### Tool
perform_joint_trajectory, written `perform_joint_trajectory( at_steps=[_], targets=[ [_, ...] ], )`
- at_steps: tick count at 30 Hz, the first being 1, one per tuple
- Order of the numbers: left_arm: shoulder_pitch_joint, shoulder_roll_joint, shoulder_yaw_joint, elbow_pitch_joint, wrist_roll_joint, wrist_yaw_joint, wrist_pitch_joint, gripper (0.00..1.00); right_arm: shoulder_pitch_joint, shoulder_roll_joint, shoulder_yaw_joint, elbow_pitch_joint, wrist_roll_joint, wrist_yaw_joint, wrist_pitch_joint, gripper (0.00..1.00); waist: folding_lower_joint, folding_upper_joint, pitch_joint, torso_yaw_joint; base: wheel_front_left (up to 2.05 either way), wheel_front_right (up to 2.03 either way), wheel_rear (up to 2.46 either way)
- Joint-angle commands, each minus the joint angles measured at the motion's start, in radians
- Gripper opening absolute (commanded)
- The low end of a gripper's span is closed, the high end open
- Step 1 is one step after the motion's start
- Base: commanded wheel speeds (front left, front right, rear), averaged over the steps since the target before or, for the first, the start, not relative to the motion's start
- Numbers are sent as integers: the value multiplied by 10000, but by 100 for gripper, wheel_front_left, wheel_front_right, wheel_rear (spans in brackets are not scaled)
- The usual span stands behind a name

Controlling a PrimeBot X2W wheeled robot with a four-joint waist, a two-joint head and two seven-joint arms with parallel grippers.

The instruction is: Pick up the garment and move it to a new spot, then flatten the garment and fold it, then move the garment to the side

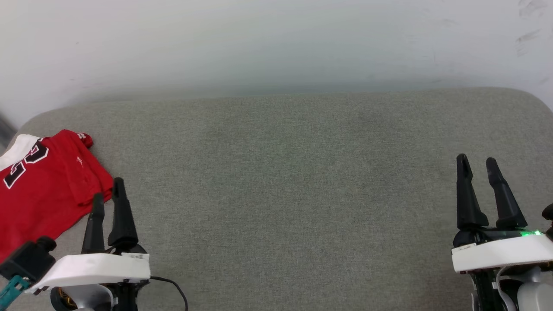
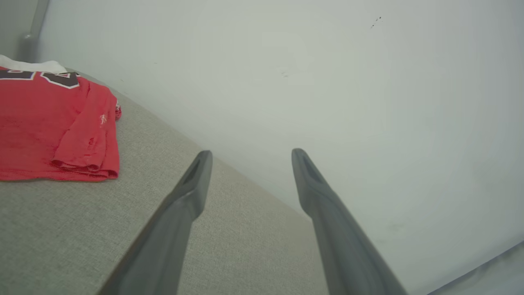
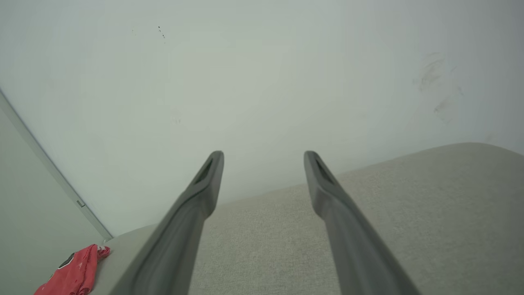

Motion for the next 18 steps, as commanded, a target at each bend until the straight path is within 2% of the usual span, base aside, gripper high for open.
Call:
perform_joint_trajectory(
  at_steps=[1,4,8,13,18],
  targets=[
    [5,37,-156,-250,474,-41,-95,100,-229,-21,86,-240,-428,20,-88,100,0,0,6,-1,0,0,0],
    [75,39,-506,-401,1422,-5,-182,100,-195,-22,188,-366,-973,20,-179,100,0,0,20,-8,0,0,0],
    [155,47,-984,-459,2388,409,-295,100,-186,-22,247,-509,-1655,21,-298,100,0,0,41,-36,0,0,0],
    [245,298,-1719,-385,2958,594,-429,100,-64,-22,334,-458,-2607,22,-424,100,0,0,46,-49,0,0,0],
    [336,451,-1987,-308,3440,771,-559,100,1,-22,442,-487,-3417,21,-559,100,0,0,57,-74,0,0,0]
  ],
)
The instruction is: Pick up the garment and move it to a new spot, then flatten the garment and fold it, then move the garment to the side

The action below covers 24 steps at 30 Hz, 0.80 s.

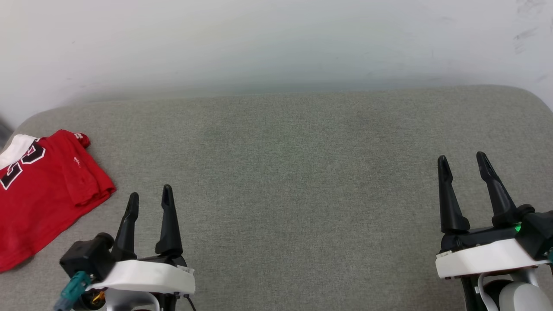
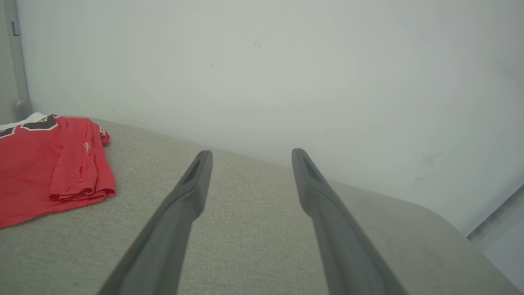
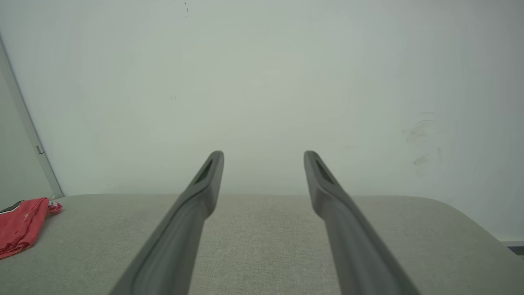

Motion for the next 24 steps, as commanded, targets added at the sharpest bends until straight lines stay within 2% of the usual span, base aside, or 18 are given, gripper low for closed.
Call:
perform_joint_trajectory(
  at_steps=[1,15,19,24],
  targets=[
    [7,148,-140,-112,379,93,-102,100,-34,-22,26,-158,-320,19,-103,100,0,0,4,-6,0,0,0],
    [-50,1124,-1942,60,1988,1679,-433,100,129,-22,-57,105,-1958,13,-433,100,0,0,40,-35,0,0,0],
    [-65,1119,-2118,60,1850,1729,-491,100,149,-22,10,155,-2051,13,-506,100,0,0,58,-31,0,0,0],
    [51,894,-1953,-60,1782,1365,-607,100,193,-21,-59,271,-1877,12,-608,100,0,0,81,-41,0,0,0]
  ],
)
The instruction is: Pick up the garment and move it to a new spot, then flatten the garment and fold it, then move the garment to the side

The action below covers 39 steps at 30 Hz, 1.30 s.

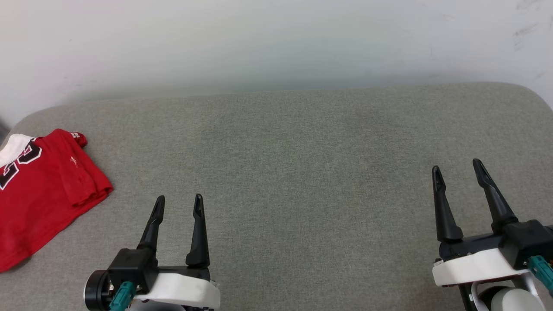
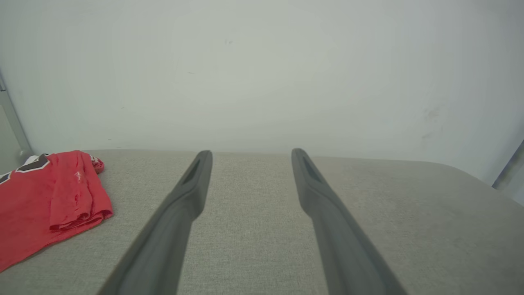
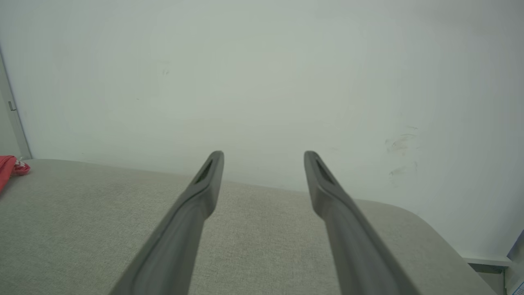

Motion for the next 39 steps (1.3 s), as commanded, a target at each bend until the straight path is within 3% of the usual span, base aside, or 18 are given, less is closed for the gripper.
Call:
perform_joint_trajectory(
  at_steps=[1,12,17,28,39],
  targets=[
    [97,-80,180,-116,117,-220,-109,100,46,-18,30,-27,-78,-3,-76,100,0,0,1,-3,0,0,0],
    [499,-921,1551,37,640,-2066,-301,100,186,-15,149,446,677,-2,-274,100,0,0,-2,-33,0,0,0],
    [616,-1109,1890,57,1183,-2584,-397,100,200,-15,171,495,549,-3,-360,100,0,0,9,-41,0,0,0],
    [606,-1192,2013,-85,1928,-2786,-594,100,253,-16,230,346,100,-3,-562,100,0,0,91,139,0,0,0],
    [723,-1193,2268,98,1829,-2781,-584,100,404,-16,452,462,344,-3,-550,100,0,0,62,1422,0,0,0]
  ],
)
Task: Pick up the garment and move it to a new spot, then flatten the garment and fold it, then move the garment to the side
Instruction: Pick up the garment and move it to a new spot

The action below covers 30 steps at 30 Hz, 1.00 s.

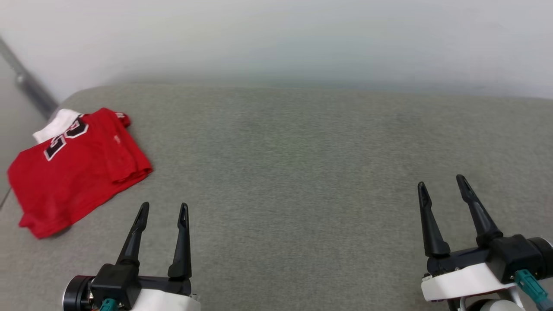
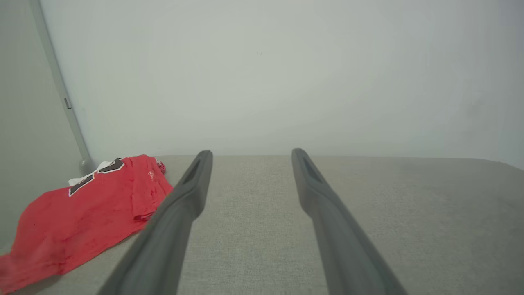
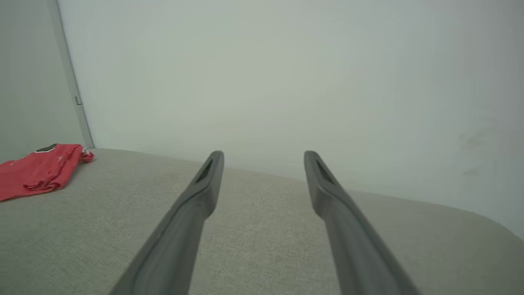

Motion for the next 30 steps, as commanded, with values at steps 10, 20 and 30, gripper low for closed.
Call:
perform_joint_trajectory(
  at_steps=[10,20,30],
  targets=[
    [333,-14,271,76,62,-36,-28,100,178,-10,488,191,198,-3,-21,100,0,0,-233,1906,0,0,0],
    [576,-15,366,170,88,-108,-28,100,313,-12,868,367,321,-3,-20,100,0,0,-462,3100,0,0,0],
    [763,-17,614,92,145,-128,-28,100,387,-12,1068,386,489,-3,-21,100,0,0,-566,3589,0,0,0]
  ],
)
